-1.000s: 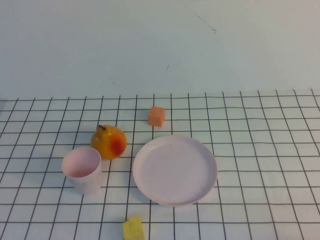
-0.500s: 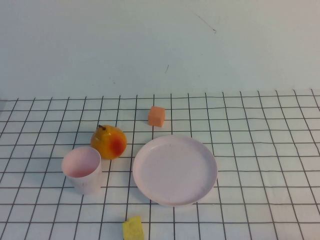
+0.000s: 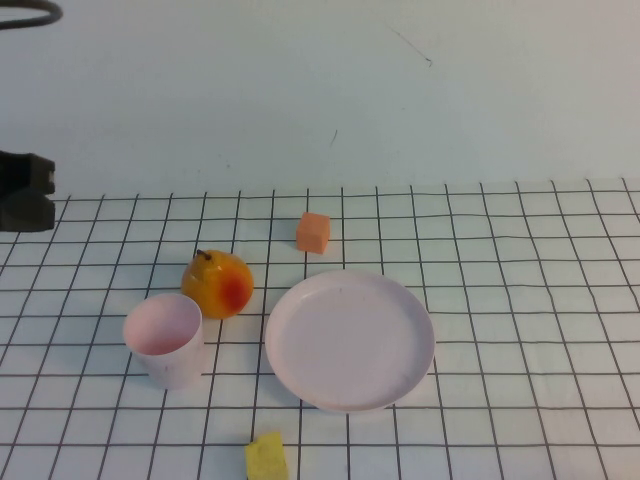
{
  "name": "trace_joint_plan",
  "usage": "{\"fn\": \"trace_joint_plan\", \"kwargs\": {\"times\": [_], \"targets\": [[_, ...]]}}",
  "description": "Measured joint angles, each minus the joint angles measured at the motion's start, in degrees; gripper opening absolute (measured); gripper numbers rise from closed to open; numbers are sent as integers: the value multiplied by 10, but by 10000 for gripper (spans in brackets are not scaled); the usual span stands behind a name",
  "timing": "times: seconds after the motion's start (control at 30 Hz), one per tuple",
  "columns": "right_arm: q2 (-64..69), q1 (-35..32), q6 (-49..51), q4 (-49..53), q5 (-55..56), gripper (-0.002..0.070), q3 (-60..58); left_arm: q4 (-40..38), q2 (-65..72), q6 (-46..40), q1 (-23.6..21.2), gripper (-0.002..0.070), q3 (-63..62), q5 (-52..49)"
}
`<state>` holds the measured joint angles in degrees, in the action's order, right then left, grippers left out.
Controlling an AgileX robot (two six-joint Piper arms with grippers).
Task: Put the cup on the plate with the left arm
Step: Pick up the cup from the table
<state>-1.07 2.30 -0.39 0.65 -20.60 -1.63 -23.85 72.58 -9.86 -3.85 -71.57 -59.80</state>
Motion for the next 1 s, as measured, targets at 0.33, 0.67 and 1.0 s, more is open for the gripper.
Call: {"fn": "trace_joint_plan", "kwargs": {"times": [0.33, 0.67, 1.0], "targets": [[0, 0, 4, 0, 0, -3, 0, 58, 123, 13, 0, -3, -70, -40], [0, 0, 4, 0, 0, -3, 0, 45, 238, 17, 9, -3, -129, -80], [0, 0, 0, 0, 0, -3, 0, 128, 277, 13, 81, -2, -160, -73]]}}
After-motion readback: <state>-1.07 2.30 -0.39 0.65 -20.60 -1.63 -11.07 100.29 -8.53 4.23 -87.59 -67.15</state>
